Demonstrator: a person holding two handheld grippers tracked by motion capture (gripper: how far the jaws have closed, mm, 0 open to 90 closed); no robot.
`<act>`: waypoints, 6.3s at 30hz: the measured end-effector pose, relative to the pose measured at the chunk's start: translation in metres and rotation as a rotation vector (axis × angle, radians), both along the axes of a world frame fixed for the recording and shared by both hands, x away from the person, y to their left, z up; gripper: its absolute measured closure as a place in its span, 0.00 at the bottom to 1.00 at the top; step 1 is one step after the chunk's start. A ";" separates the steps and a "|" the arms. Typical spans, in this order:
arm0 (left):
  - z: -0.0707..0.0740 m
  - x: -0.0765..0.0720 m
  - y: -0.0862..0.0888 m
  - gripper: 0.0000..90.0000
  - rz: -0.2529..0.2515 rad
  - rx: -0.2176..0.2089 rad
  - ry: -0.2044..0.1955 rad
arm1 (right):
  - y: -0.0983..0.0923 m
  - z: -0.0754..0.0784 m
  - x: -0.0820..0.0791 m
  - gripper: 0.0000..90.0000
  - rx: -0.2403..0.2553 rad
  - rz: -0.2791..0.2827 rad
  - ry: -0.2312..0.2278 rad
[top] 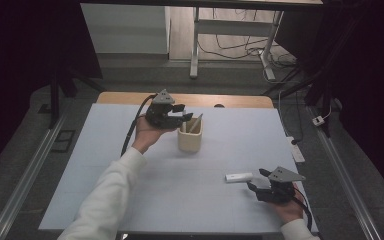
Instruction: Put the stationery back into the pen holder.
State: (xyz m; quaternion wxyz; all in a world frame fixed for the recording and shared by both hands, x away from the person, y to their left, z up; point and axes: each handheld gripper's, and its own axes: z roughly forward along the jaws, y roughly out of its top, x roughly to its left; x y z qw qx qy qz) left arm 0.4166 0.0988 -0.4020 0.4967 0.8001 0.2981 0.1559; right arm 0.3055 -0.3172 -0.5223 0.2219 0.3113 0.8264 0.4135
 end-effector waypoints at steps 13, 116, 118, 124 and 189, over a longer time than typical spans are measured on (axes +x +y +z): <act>-0.008 -0.033 0.025 0.48 0.019 0.051 0.004 | 0.001 0.000 -0.001 0.32 0.002 0.003 0.000; -0.114 -0.163 0.125 0.38 0.165 0.150 0.139 | 0.045 0.072 0.046 0.35 -0.267 0.226 0.191; -0.114 -0.163 0.125 0.38 0.164 0.154 0.140 | 0.048 0.072 0.049 0.35 -0.281 0.241 0.208; -0.115 -0.163 0.124 0.38 0.158 0.155 0.143 | 0.051 0.064 0.056 0.35 -0.334 0.265 0.246; -0.119 -0.163 0.125 0.38 0.173 0.169 0.140 | 0.059 0.049 0.057 0.74 -0.396 0.383 0.196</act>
